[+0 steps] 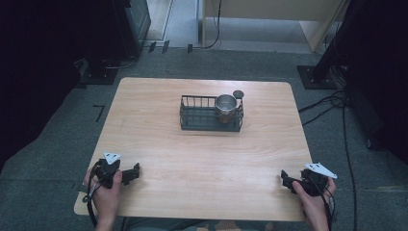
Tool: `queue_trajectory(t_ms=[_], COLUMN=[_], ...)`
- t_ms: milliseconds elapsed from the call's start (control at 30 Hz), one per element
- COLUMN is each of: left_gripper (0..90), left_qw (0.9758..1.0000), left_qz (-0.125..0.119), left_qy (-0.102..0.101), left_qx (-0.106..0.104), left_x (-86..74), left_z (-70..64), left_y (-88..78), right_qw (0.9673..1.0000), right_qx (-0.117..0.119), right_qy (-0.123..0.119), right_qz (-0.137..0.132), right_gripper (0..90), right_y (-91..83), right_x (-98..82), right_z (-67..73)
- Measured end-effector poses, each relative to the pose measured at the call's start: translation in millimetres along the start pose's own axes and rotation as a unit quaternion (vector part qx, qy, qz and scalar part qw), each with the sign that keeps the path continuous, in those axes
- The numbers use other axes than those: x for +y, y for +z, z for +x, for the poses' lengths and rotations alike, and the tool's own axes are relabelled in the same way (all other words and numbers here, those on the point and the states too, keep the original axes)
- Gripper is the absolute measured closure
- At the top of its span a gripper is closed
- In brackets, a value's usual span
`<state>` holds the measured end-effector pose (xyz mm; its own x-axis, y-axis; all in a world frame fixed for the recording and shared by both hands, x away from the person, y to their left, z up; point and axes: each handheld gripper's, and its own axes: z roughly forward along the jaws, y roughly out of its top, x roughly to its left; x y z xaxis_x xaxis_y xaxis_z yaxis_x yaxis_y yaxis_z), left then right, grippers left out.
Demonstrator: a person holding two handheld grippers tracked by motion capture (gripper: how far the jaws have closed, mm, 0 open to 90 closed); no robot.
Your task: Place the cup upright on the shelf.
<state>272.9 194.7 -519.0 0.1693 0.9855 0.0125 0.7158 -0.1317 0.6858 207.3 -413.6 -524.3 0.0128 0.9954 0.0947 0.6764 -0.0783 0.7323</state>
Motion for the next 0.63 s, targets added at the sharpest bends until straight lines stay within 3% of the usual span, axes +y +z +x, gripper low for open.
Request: queue_trajectory(t_ms=[333, 633], left_gripper=[0.0, 0.0], left_qw=[1.0, 1.0], left_qz=[0.0, 0.0], left_qy=[0.0, 0.0], left_qx=[0.0, 0.0], left_x=[-0.1, -0.1], left_z=[0.0, 0.0], left_y=[0.0, 0.1], right_qw=[0.9992, 0.9992], right_qx=[-0.017, -0.016], right_qy=[-0.032, -0.032], right_qz=[0.018, 0.019], right_gripper=[0.0, 0.0], right_y=[3.9, 4.1], right_x=[-1.5, -1.5], right_z=[6.1, 6.3])
